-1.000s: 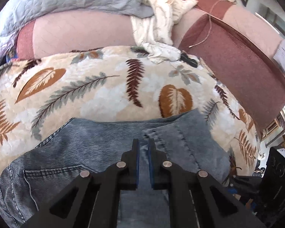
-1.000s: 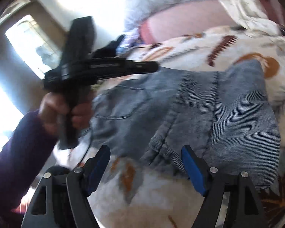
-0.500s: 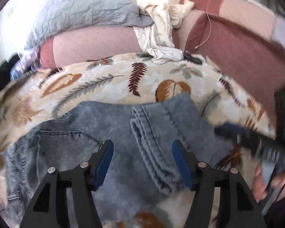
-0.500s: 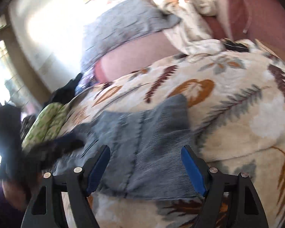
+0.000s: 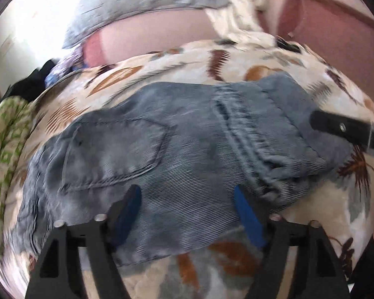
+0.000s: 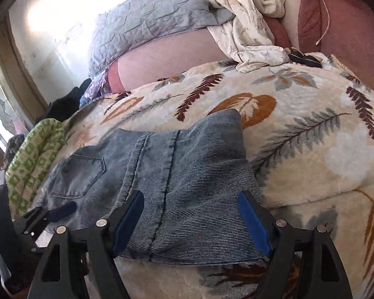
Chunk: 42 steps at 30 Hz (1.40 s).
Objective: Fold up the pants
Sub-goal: 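Lower the folded hem onto the jeans and open the right tool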
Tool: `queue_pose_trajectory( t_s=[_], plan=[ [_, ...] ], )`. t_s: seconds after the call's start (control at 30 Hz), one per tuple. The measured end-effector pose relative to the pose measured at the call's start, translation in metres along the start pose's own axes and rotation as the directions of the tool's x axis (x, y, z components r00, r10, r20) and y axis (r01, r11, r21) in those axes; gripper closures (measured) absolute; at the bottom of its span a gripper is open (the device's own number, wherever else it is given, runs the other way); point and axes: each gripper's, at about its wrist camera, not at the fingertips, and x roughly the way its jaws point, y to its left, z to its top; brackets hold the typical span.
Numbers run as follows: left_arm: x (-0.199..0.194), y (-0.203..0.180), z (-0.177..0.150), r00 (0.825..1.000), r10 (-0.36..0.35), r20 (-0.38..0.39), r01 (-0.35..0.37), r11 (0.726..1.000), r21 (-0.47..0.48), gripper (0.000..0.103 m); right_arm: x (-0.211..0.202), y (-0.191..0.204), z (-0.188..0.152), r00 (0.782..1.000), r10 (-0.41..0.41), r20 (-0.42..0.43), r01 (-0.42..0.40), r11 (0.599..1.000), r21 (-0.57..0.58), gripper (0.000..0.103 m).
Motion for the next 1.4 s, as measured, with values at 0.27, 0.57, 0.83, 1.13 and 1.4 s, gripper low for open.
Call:
queue_pose_trajectory(
  t_s=[0.27,0.57,0.83,1.13,1.4],
  plan=[
    [-0.001,0.024,-0.007,0.999,0.047,0.026,-0.045,0.996,-0.080,0.023,0.021,0.021,-0.012,0.999,-0.032,-0.040,0.028,0.993,-0.113,0.022],
    [0.004,0.028,-0.009,0.999,0.024,0.033,-0.021,0.996,-0.088,0.023,0.041,0.033,-0.021,0.991,-0.124,-0.058,0.111,0.976,-0.188,0.016],
    [0.002,0.033,-0.009,1.000,-0.001,0.031,0.004,0.994,-0.107,0.023,0.047,0.035,-0.022,0.987,-0.147,-0.062,0.132,0.971,-0.199,0.015],
    [-0.015,0.060,-0.006,0.997,0.006,0.073,0.009,0.979,-0.205,0.023,0.044,0.039,-0.020,0.982,-0.176,-0.069,0.159,0.967,-0.198,0.014],
    [-0.023,0.107,-0.003,0.995,0.042,0.093,-0.007,0.936,-0.352,0.023,0.013,0.051,0.008,0.993,-0.120,0.018,0.121,0.983,-0.136,0.014]
  ],
)
